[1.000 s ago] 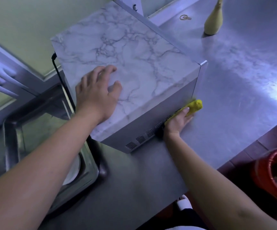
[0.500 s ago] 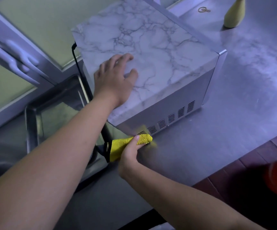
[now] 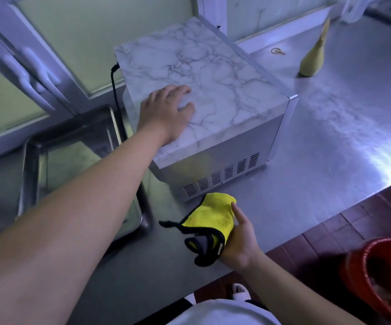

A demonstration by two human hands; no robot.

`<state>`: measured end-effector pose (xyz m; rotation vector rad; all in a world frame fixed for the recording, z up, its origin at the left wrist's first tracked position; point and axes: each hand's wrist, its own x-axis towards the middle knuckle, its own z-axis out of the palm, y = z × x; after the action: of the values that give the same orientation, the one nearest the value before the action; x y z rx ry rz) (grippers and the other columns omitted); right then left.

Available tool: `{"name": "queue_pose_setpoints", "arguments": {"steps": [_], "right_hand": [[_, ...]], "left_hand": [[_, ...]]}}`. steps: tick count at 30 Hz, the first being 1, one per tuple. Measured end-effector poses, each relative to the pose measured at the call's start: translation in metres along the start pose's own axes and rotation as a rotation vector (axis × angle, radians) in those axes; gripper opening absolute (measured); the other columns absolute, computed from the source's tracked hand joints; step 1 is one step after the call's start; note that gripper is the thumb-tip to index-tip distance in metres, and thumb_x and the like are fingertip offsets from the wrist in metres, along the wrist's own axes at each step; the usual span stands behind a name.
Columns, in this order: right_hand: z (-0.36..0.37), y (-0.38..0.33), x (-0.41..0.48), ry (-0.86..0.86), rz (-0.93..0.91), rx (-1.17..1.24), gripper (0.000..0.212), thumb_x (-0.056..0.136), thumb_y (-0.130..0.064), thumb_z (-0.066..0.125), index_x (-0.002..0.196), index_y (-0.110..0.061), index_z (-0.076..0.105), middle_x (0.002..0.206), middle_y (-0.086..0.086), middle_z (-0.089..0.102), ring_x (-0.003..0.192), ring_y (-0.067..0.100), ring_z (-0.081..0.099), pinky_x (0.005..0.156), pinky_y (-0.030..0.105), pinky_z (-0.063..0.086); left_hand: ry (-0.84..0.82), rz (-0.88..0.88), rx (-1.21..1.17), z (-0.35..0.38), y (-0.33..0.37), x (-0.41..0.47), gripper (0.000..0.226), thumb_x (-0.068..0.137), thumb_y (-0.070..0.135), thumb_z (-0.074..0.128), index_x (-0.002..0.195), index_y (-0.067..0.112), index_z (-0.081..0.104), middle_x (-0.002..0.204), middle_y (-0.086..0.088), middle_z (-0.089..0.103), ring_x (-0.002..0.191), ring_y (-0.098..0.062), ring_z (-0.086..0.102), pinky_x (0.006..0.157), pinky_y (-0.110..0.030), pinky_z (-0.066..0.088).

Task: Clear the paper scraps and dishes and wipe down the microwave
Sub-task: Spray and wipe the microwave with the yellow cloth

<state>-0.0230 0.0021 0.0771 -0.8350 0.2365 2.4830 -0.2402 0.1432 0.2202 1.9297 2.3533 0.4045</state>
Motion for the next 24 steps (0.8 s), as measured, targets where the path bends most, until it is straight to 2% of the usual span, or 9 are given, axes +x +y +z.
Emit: {"name": "queue_pose_setpoints", "arguments": {"steps": [3,6,9,11,13,17,20,22,24], "right_hand": [[-0.015,-0.018,-0.02,0.109,-0.126,-0.145,0.062,0.082,-0.045,0.066,0.127,-0.002,0.066,0.124,0.024,0.067,0.101,0.04,0.07,0.094,0.055,0.052],[-0.025,-0.041,-0.039,0.215,-0.243,-0.268,0.064,0.08,-0.046,0.067,0.129,-0.005,0.061,0.124,0.023,0.067,0.107,0.042,0.068,0.095,0.058,0.051],[-0.026,-0.071,-0.053,0.26,-0.407,-0.321,0.064,0.077,-0.047,0.068,0.126,-0.006,0.061,0.117,0.021,0.071,0.101,0.04,0.071,0.077,0.052,0.06],[-0.023,-0.089,-0.055,0.296,-0.56,-0.4,0.066,0.079,-0.048,0.066,0.132,-0.009,0.058,0.12,0.019,0.07,0.108,0.041,0.068,0.086,0.055,0.057],[-0.017,-0.105,-0.054,0.313,-0.749,-0.52,0.058,0.093,-0.043,0.058,0.145,-0.02,0.047,0.135,0.014,0.062,0.122,0.041,0.059,0.104,0.06,0.045],[0.01,-0.125,-0.05,0.343,-1.234,-0.904,0.052,0.103,-0.032,0.041,0.148,-0.045,0.018,0.159,-0.012,0.026,0.149,0.018,0.028,0.122,0.043,0.024],[0.033,-0.138,-0.036,0.398,-1.574,-1.233,0.064,0.096,-0.032,0.042,0.153,-0.044,0.015,0.167,0.0,0.007,0.154,0.014,0.008,0.121,0.038,0.014],[0.046,-0.145,-0.017,0.47,-1.607,-1.426,0.07,0.092,-0.035,0.044,0.156,-0.04,0.016,0.168,0.004,0.001,0.154,0.014,0.002,0.12,0.04,0.011],[0.058,-0.147,0.007,0.476,-1.591,-1.519,0.073,0.093,-0.037,0.045,0.158,-0.03,0.013,0.167,0.012,-0.003,0.155,0.026,0.0,0.121,0.052,0.01]], "left_hand": [[0.003,0.005,-0.005,0.0,0.0,0.0,0.053,0.091,0.055,0.032,0.142,0.043,0.04,0.155,0.011,0.034,0.14,-0.024,0.029,0.114,-0.042,0.02],[0.014,0.008,-0.014,0.0,-0.001,-0.001,0.053,0.091,0.055,0.033,0.142,0.042,0.041,0.155,0.01,0.035,0.141,-0.024,0.029,0.115,-0.042,0.019],[0.029,0.014,-0.02,0.001,0.0,-0.001,0.052,0.092,0.054,0.033,0.142,0.042,0.042,0.155,0.01,0.035,0.141,-0.024,0.029,0.115,-0.042,0.019],[0.033,0.014,-0.022,0.001,-0.001,0.0,0.051,0.093,0.053,0.034,0.142,0.041,0.042,0.156,0.01,0.035,0.141,-0.024,0.03,0.115,-0.041,0.019],[0.039,0.011,-0.027,0.002,-0.001,0.0,0.05,0.094,0.052,0.036,0.142,0.041,0.043,0.156,0.009,0.035,0.141,-0.024,0.03,0.116,-0.041,0.019],[0.046,0.014,-0.028,0.003,-0.001,0.0,0.048,0.094,0.051,0.037,0.141,0.042,0.044,0.156,0.01,0.036,0.141,-0.023,0.03,0.115,-0.041,0.02],[0.056,0.021,-0.032,0.003,-0.002,0.0,0.049,0.093,0.052,0.037,0.141,0.041,0.045,0.155,0.01,0.037,0.141,-0.022,0.03,0.116,-0.04,0.02],[0.06,0.025,-0.032,0.003,-0.003,0.0,0.05,0.092,0.053,0.036,0.141,0.041,0.045,0.155,0.01,0.038,0.141,-0.021,0.031,0.116,-0.04,0.02],[0.061,0.018,-0.035,0.004,-0.003,0.001,0.053,0.09,0.055,0.035,0.14,0.042,0.045,0.154,0.01,0.038,0.141,-0.021,0.03,0.116,-0.04,0.02]]}}
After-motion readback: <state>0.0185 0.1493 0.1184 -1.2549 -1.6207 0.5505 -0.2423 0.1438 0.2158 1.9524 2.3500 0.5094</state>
